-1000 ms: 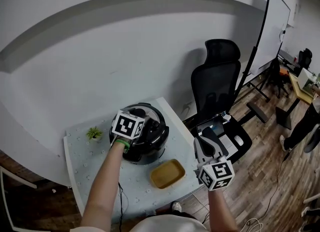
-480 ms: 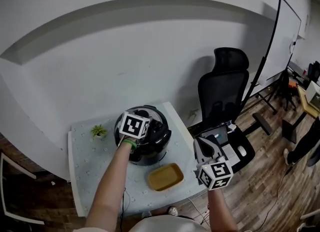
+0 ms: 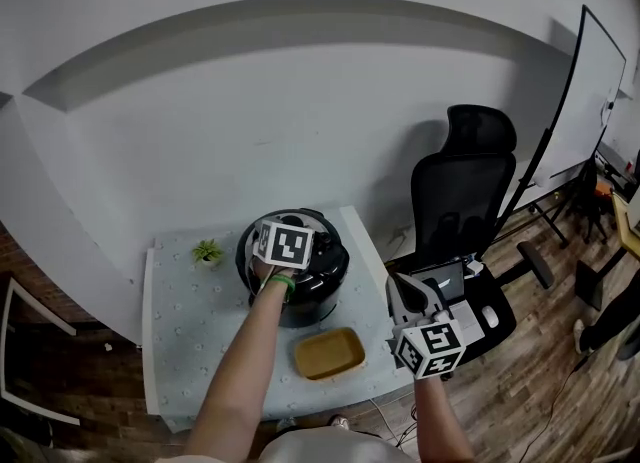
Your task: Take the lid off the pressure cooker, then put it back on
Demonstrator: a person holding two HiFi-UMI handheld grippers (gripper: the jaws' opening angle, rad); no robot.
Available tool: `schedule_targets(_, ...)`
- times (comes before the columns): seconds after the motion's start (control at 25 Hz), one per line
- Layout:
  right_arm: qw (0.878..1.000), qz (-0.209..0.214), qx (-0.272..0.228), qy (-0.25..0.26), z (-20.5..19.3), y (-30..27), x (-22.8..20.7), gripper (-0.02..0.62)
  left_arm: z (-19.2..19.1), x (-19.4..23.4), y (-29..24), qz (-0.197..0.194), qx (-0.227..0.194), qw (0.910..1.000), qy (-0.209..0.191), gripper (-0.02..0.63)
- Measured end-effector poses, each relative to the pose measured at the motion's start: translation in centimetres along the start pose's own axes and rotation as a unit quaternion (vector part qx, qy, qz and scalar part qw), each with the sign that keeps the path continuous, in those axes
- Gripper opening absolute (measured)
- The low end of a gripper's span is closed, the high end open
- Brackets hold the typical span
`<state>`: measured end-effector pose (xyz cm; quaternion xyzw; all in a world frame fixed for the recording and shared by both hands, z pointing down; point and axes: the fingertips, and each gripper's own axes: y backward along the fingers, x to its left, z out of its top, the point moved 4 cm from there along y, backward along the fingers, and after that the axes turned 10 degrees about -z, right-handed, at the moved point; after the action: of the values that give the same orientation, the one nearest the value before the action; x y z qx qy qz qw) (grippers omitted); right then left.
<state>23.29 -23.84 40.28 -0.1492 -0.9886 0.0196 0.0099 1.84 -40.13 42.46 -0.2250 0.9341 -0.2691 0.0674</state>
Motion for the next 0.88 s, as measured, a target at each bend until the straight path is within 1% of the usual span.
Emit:
schedule_targets(0.12, 1.0, 0.004, -0.001, -0.001, 0.0, 0.0, -0.3, 0.0, 0.0, 0.1, -0.2, 0.016, -0.001, 0.9998, 0.012, 0.279)
schedule_targets(0.44, 1.0, 0.01, -0.003, -0.005, 0.0, 0.1, -0.2, 0.0, 0.0, 0.1, -0.1, 0.013, -0.001, 0.9999, 0.008, 0.281)
schedule_targets(0.48, 1.0, 0.011, -0.003, -0.005, 0.0, 0.0, 0.0, 0.0, 0.0, 0.0, -0.1, 0.011, -0.001, 0.9999, 0.006, 0.281)
schedule_targets(0.56, 1.0, 0.013, -0.004, -0.005, 0.1, -0.2, 0.4, 0.0, 0.0, -0.3, -0.1, -0.005, -0.002, 1.0, 0.004, 0.283)
schedule_targets(0.6, 1.0, 0.013, -0.005, -0.004, 0.1, -0.4, 0.6, 0.0, 0.1, -0.5, 0.0, -0.015, -0.005, 0.9999, 0.004, 0.298)
schedule_targets(0.68, 1.0, 0.014, -0.005, -0.004, 0.3, -0.7, 1.1, 0.0, 0.4, -0.4, 0.8, -0.024, -0.024, 0.9994, 0.002, 0.313)
schedule_targets(0.76, 1.0, 0.014, -0.006, -0.004, 0.4, -1.1, 1.7, 0.0, 1.3, -0.5, 2.1, -0.03, -0.055, 0.998, -0.009, 0.32)
schedule_targets(0.88, 1.0, 0.015, -0.007, -0.004, 0.6, -1.5, 2.8, 0.0, 3.0, -1.1, 4.3, -0.054, -0.1, 0.9932, -0.027, 0.322)
